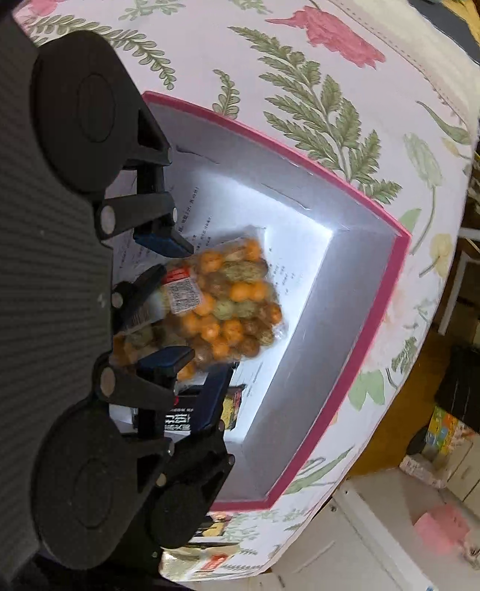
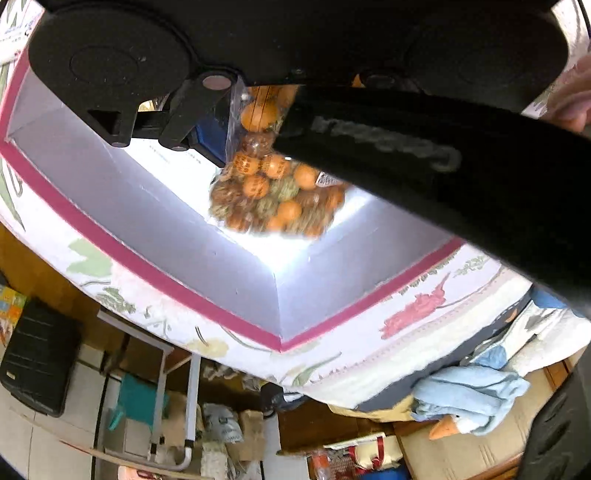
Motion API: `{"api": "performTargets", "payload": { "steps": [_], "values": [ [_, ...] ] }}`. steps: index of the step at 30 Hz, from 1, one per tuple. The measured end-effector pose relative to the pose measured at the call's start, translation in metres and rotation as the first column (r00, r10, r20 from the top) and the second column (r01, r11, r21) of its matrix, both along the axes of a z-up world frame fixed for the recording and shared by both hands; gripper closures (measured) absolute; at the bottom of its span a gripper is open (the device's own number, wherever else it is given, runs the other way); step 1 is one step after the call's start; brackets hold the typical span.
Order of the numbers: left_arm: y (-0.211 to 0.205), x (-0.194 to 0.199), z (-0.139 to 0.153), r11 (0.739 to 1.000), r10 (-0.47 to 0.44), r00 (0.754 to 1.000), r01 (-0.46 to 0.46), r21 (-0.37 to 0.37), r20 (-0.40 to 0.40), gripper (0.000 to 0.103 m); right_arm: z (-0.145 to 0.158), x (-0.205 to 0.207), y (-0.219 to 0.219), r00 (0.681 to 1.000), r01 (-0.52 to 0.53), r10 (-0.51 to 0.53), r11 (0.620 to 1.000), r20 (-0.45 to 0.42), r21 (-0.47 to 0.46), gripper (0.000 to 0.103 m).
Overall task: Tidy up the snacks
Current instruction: 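Open the left gripper to drop the nut bag into the box, then move the left gripper toward the white snack bar beside the box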
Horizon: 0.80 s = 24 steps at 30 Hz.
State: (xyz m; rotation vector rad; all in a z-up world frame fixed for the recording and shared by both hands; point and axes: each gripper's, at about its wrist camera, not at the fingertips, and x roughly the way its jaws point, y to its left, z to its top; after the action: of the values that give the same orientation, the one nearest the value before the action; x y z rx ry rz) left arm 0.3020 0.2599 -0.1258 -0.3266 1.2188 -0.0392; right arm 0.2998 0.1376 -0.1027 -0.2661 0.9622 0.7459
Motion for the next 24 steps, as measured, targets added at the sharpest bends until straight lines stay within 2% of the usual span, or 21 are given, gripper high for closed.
{"api": "performTargets", "payload": {
  "steps": [5,9,13,16,20,24],
  "values": [
    [-0.005,-0.016,0.018,0.999,-0.041,0.998,0.042,-0.017,0.055,0.051,0.018,-0.016,-0.007,0.998,-0.009,0.01,1.0,0.068,-0.022,0.019],
    [-0.013,-0.036,0.044,0.997,-0.08,0.991,0.08,0.003,0.11,0.051,0.039,-0.044,-0.015,0.987,-0.002,0.021,0.993,0.159,-0.121,0.019],
    [-0.023,-0.059,0.075,0.992,-0.129,0.978,0.127,0.023,0.161,0.051,0.06,-0.061,-0.032,0.987,0.01,0.01,0.992,0.163,-0.123,0.019],
    [-0.033,-0.075,0.096,0.986,-0.162,0.974,0.155,0.059,0.156,0.05,0.078,-0.076,-0.048,0.985,0.018,0.004,0.991,0.17,-0.129,0.019],
    [-0.055,-0.094,0.12,0.969,-0.235,0.958,0.218,0.117,0.166,0.044,0.102,-0.097,-0.079,0.983,0.024,0.004,0.989,0.183,-0.149,0.019],
    [-0.083,-0.111,0.138,0.947,-0.312,0.931,0.287,0.145,0.189,0.038,0.123,-0.113,-0.127,0.987,0.036,-0.019,0.994,0.162,-0.102,0.019]
  ]
}}
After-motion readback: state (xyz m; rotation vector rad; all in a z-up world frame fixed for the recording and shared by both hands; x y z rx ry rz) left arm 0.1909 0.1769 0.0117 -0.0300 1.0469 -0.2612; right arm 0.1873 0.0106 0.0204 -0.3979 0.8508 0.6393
